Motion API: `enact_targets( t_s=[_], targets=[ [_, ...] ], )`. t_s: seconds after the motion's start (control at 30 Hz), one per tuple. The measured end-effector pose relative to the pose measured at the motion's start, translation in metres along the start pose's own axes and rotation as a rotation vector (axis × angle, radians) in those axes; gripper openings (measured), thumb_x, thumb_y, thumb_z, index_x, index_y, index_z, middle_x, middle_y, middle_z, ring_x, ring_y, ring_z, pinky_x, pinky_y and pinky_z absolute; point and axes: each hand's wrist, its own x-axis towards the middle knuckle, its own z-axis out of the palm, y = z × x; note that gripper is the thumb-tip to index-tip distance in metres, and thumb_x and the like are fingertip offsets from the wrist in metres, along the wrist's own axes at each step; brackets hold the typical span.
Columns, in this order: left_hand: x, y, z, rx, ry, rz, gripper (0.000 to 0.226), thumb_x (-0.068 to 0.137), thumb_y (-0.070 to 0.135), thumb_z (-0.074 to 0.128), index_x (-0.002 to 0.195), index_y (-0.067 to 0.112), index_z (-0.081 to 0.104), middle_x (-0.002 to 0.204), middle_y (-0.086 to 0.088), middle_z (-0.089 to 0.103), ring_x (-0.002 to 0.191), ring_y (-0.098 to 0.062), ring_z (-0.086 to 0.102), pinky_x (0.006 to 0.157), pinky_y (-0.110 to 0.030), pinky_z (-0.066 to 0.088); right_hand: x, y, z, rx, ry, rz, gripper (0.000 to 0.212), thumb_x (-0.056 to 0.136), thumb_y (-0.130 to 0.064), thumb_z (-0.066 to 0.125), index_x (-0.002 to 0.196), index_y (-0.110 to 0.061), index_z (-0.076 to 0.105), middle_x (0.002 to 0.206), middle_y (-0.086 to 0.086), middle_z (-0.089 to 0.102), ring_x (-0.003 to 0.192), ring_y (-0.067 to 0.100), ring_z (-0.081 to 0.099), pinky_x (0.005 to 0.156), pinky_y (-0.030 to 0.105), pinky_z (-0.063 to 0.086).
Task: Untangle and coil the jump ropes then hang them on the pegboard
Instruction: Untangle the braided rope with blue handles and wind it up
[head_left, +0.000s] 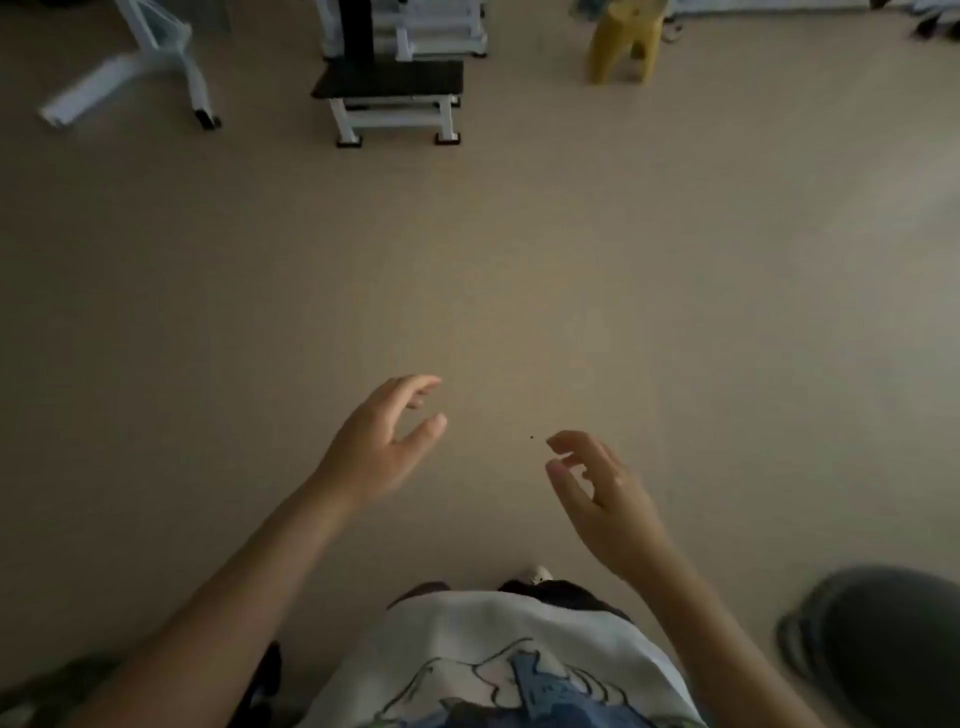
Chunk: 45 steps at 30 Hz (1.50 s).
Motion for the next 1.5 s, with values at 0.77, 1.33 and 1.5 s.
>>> enact_targets(
  t_s=[0.77,1.33,1.5],
  targets=[
    [0.411,-0.026,0.004,-0.305,-0.112,-0.377,0.019,0.096,0.032,0.063,0.115,0.031,0.063,0.104,0.012,0.066,0.093,0.008,0.059,0.072,-0.003,0.041,0.447,0.026,-0.150,0.046,-0.078,0.127,0.022,0.098,-0.037,0.049,0.116,-0.029,0.058,0.107,-0.024,0.057,0.096,-0.010,0.055,0.075,0.009,0.046],
    [0.980,0.122,0.020,-0.213,-0.240,-0.172,0.018,0.092,0.036,0.060,0.107,0.046,0.060,0.103,0.013,0.068,0.090,-0.003,0.064,0.075,-0.009,0.045,0.847,0.190,-0.394,0.179,0.057,0.370,0.013,0.099,-0.030,0.053,0.100,-0.042,0.054,0.106,-0.013,0.064,0.089,-0.010,0.058,0.069,0.004,0.043],
    [1.116,0.134,0.020,-0.205,-0.216,-0.201,0.023,0.099,0.019,0.061,0.113,0.037,0.062,0.103,0.015,0.066,0.092,0.003,0.062,0.074,-0.005,0.043,1.009,0.202,-0.466,0.124,0.038,0.283,0.016,0.098,-0.030,0.054,0.111,-0.026,0.061,0.105,-0.012,0.063,0.091,-0.008,0.057,0.071,0.005,0.042]
  ],
)
